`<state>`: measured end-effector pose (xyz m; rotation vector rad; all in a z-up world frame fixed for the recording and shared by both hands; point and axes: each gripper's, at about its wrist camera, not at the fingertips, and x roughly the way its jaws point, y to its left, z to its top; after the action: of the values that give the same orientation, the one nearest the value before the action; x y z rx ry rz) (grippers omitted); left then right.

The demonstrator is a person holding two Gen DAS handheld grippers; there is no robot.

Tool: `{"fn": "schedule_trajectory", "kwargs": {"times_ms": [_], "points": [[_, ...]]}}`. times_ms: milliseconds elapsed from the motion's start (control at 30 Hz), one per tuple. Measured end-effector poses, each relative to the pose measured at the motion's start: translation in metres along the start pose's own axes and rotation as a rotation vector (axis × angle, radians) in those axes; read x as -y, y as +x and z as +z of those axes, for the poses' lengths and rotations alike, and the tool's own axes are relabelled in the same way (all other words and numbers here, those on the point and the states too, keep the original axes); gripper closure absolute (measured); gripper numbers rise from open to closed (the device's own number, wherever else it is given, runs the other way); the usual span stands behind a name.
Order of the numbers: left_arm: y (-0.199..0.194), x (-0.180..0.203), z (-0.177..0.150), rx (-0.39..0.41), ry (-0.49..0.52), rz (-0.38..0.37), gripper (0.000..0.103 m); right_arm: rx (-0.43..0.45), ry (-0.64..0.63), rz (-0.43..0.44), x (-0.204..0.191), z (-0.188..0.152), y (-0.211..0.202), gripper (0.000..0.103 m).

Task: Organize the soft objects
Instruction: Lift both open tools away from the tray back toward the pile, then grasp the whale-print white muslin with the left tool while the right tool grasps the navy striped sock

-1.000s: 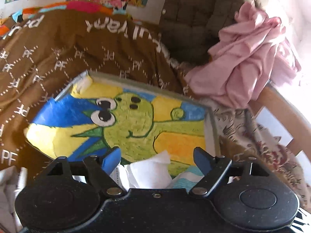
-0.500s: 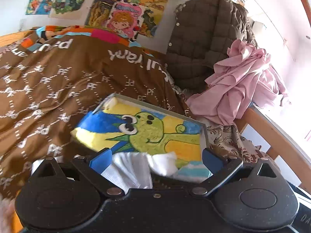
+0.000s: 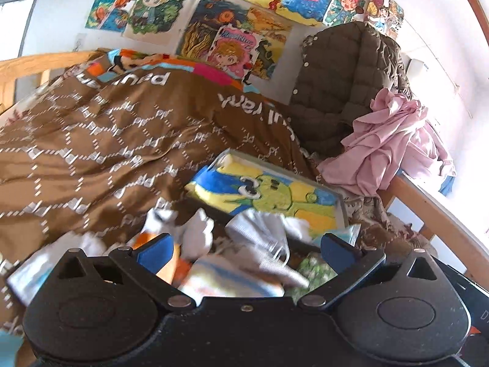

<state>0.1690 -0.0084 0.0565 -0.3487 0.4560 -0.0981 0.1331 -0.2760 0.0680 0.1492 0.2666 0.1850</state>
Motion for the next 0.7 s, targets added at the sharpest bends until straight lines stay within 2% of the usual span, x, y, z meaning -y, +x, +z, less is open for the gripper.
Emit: {"fn": "schedule_trajectory", "kwargs": {"times_ms": [400,567,700], "points": [[-0.067,-0.057,-0.023,-0.033,0.003,0.049,0.001,-0.065,-0.121,0.065,-0.065,-0.040,-0.038,0.000],[-0.082,-0.070,-0.025,-0.055,0.063,0.112,0.001,-0.089,-0.156,0.103,-0.085,-0.053,-0.044,0.000],[-0.087,-0.083,-0.025,-0.119,0.127,0.147,0.001,-0.109,-0.175,0.133,-0.097,-0.061,-0.044,0.000]]}}
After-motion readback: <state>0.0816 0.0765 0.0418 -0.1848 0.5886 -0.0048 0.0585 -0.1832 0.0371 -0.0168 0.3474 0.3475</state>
